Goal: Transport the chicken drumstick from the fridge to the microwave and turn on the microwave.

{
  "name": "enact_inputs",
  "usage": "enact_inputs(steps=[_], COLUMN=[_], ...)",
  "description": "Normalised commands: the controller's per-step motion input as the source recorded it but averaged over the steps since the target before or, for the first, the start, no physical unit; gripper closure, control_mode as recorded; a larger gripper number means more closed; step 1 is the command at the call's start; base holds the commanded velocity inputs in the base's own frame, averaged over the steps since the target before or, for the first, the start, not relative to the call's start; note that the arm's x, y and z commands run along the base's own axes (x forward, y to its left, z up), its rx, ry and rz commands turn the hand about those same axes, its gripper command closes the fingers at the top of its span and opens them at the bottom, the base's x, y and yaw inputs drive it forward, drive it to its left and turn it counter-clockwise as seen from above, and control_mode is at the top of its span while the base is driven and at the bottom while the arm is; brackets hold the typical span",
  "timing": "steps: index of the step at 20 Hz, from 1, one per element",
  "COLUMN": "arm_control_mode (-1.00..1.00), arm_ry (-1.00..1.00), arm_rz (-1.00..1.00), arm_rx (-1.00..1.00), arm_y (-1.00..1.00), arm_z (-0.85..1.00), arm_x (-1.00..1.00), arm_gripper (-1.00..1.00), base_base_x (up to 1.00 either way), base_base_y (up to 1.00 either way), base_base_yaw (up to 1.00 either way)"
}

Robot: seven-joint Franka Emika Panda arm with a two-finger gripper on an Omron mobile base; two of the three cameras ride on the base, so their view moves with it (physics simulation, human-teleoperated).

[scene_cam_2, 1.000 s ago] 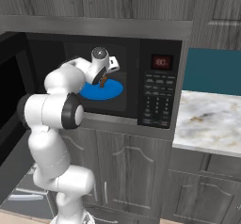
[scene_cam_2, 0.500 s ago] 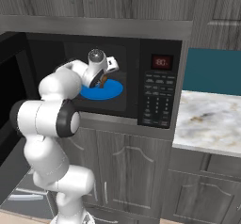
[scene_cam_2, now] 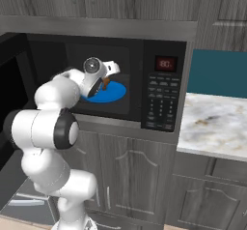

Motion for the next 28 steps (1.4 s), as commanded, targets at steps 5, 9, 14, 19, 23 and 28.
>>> enact_inputs(steps=[5,9,14,19,23,28], arm_control_mode=[-1.00,-1.00,-1.00,-1.00,-1.00,-1.00], arm_ry=[-0.07,-0.06,0.00,0.00,0.00,0.03], arm_rz=[-0.06,-0.06,-0.04,0.00,0.00,0.00], arm_rx=[0.04,0.06,0.11,0.10,0.12,0.11], arm_y=[0.00,0.00,0.01,0.00,0.01,0.02], arm_z=[0.25,0.21,0.29,0.38,0.33,0.27], arm_x=[-0.36,-0.45,-0.54,-0.60,-0.65,-0.66], arm_gripper=[-1.00,-1.00,-1.00,-1.00,-1.00,-1.00], base_base_x=[0.00,0.00,0.00,0.00,0.00,0.00], base_base_y=[0.00,0.00,0.00,0.00,0.00,0.00], base_base_yaw=[0.00,0.00,0.00,0.00,0.00,0.00])
